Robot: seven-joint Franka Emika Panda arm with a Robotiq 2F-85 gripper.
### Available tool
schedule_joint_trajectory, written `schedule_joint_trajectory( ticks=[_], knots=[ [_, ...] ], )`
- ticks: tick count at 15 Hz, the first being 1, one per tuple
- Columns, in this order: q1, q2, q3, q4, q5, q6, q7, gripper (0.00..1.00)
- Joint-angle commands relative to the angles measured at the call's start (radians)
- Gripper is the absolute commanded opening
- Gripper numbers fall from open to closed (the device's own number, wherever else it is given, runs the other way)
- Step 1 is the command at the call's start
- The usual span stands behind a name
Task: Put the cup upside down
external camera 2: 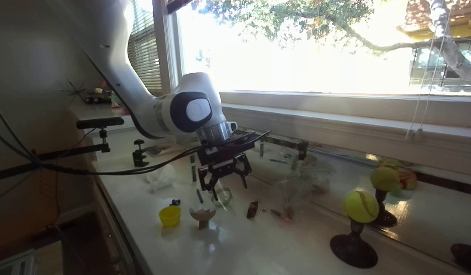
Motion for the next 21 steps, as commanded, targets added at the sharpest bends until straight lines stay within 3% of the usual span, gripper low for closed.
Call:
schedule_joint_trajectory(
  ticks=[1,12,21],
  knots=[
    [-0.022,-0.001,0.020,-0.034,0.028,0.055,-0.093,1.00],
    [-0.055,-0.003,0.019,-0.087,0.043,0.117,-0.269,1.00],
    [-0.057,0.023,0.016,-0.077,0.065,0.135,-0.267,1.00]
  ],
)
